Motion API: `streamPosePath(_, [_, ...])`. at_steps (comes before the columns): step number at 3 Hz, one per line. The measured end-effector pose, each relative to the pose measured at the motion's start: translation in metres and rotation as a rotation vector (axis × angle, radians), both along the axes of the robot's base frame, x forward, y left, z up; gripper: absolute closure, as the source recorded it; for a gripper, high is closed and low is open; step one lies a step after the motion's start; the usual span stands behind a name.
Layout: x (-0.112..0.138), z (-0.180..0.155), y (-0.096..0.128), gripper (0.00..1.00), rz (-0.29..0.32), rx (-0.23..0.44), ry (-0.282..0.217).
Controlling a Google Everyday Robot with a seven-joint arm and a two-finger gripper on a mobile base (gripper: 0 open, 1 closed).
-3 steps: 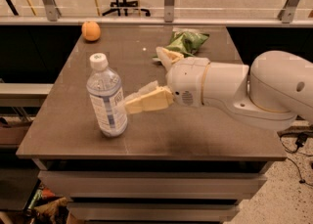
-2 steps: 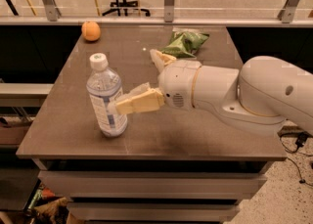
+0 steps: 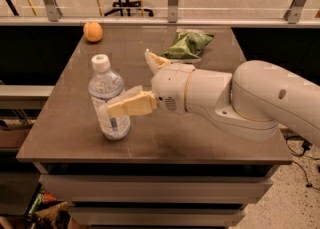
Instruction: Move blue plastic bottle near orange
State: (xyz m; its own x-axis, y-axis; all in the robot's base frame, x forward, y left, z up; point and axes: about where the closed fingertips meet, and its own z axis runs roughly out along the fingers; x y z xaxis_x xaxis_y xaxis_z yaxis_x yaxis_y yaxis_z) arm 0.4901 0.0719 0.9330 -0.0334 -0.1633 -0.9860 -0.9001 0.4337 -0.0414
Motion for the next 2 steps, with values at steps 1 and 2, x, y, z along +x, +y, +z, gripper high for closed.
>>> streamPosePath(1, [-0.005,-0.001,0.011,0.0,0.018,0.007,0.0])
streamPosePath(2, [-0.012,-0.003,0.022,0.0,0.039,0.013,-0.002])
